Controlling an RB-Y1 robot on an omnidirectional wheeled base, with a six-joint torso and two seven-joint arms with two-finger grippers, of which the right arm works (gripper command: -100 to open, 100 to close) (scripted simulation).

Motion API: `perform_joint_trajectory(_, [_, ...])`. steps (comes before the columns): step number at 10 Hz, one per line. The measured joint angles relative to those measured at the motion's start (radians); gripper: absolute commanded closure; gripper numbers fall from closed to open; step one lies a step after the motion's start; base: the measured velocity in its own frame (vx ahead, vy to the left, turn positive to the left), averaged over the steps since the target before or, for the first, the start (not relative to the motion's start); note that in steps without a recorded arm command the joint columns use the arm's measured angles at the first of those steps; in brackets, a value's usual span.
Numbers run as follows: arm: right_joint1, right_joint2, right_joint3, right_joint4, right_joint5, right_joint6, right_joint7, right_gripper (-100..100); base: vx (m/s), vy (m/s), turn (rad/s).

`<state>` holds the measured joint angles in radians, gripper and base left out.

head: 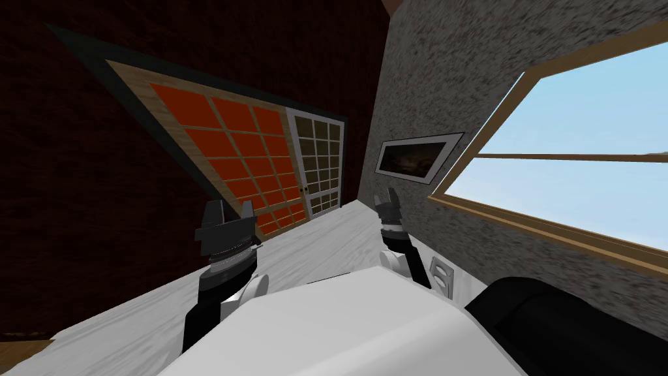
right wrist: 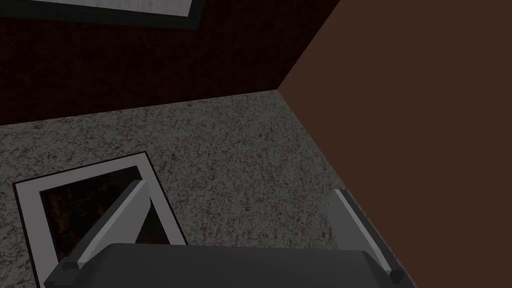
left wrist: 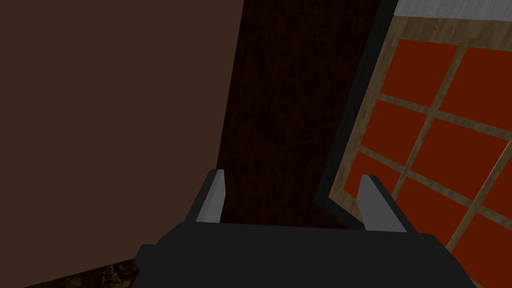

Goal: Pull the door open

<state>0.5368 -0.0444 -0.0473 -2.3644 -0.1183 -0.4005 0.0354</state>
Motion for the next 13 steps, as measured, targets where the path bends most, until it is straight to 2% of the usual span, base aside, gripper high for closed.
perform_joint_trajectory(3, [-0.011,-0.008,-0.007,0.055,0.021,-0.021,0.036,-100,0.106,0.050,0.045])
perform_joint_trajectory(4, [-0.026,-0.012,-0.013,0.080,0.028,-0.025,0.051,-100,0.128,0.046,0.049])
perform_joint_trajectory(8, [-0.051,-0.024,-0.029,0.180,0.064,-0.059,0.119,-100,0.113,0.056,0.046])
perform_joint_trajectory(11, [-0.074,-0.027,-0.038,0.235,0.087,-0.067,0.163,-100,0.088,0.046,0.038])
perform_joint_trajectory(13, [-0.080,-0.034,-0.046,0.279,0.101,-0.088,0.188,-100,0.088,0.047,0.042])
